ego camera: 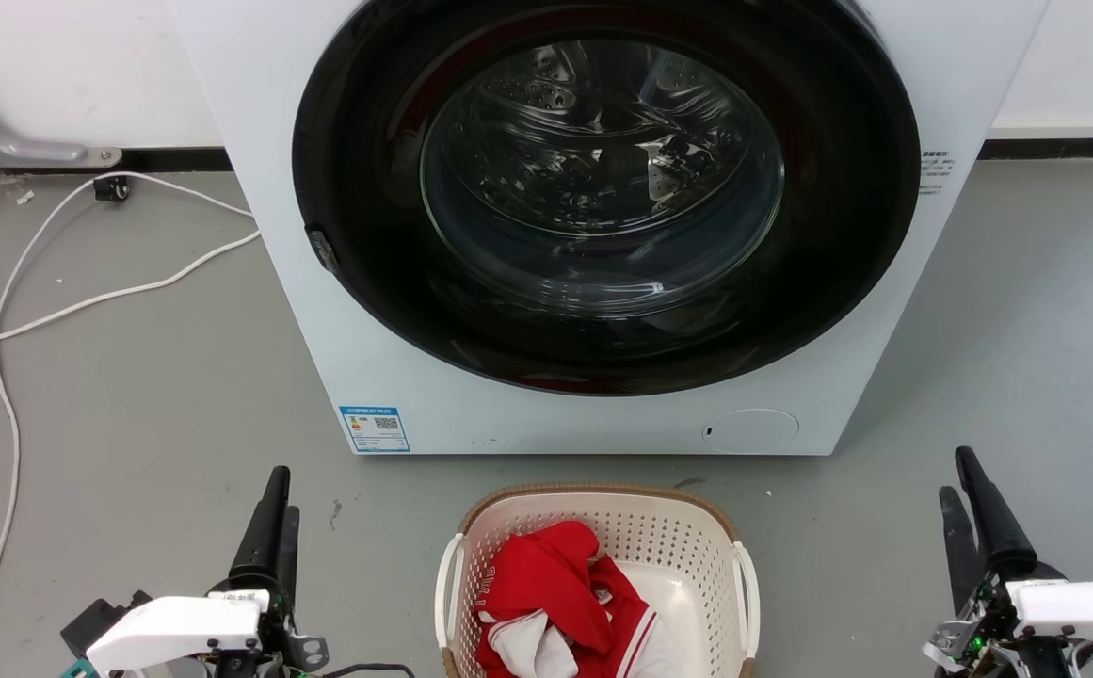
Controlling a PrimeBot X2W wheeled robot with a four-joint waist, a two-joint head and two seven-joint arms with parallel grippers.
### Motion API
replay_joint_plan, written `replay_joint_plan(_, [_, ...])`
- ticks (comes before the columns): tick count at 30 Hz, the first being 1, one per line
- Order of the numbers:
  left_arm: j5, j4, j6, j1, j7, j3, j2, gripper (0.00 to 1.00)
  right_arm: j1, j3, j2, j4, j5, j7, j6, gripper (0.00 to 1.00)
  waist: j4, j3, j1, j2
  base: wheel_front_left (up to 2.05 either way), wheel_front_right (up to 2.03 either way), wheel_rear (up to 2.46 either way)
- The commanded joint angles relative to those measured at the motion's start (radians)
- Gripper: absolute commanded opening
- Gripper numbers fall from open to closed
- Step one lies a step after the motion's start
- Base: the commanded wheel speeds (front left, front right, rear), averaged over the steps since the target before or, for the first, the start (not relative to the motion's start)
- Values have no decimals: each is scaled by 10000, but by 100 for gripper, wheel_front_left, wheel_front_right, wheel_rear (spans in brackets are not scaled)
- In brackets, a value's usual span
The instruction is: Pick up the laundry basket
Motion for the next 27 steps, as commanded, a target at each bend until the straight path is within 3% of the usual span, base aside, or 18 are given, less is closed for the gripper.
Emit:
replay_joint_plan(1, [135, -271, -26, -44, -108, -2, 30, 100, -50, -66, -29, -239, -231, -122, 3, 100, 1, -3, 0, 0, 0, 0, 0])
replay_joint_plan(15, [2154, -944, 377, 114, -667, 449, 35, 100, -63, -421, -31, -988, -3542, -689, 3, 100, 31, 2, 0, 0, 0, 0, 0])
replay_joint_plan(22, [3477, -1725, 696, 134, -920, 477, 39, 100, -103, -227, -33, -1894, -5830, -940, 3, 100, 42, 31, 0, 0, 0, 0, 0])
replay_joint_plan(23, [4148, -2080, 794, 158, -1020, 358, 39, 100, -120, -94, -33, -2252, -6766, -1044, 3, 100, 43, 42, 0, 0, 0, 0, 0])
replay_joint_plan(27, [5082, -2448, 850, 230, -1158, 130, 40, 100, -104, 93, -34, -2623, -7912, -1178, 3, 100, 38, 54, 0, 0, 0, 0, 0])
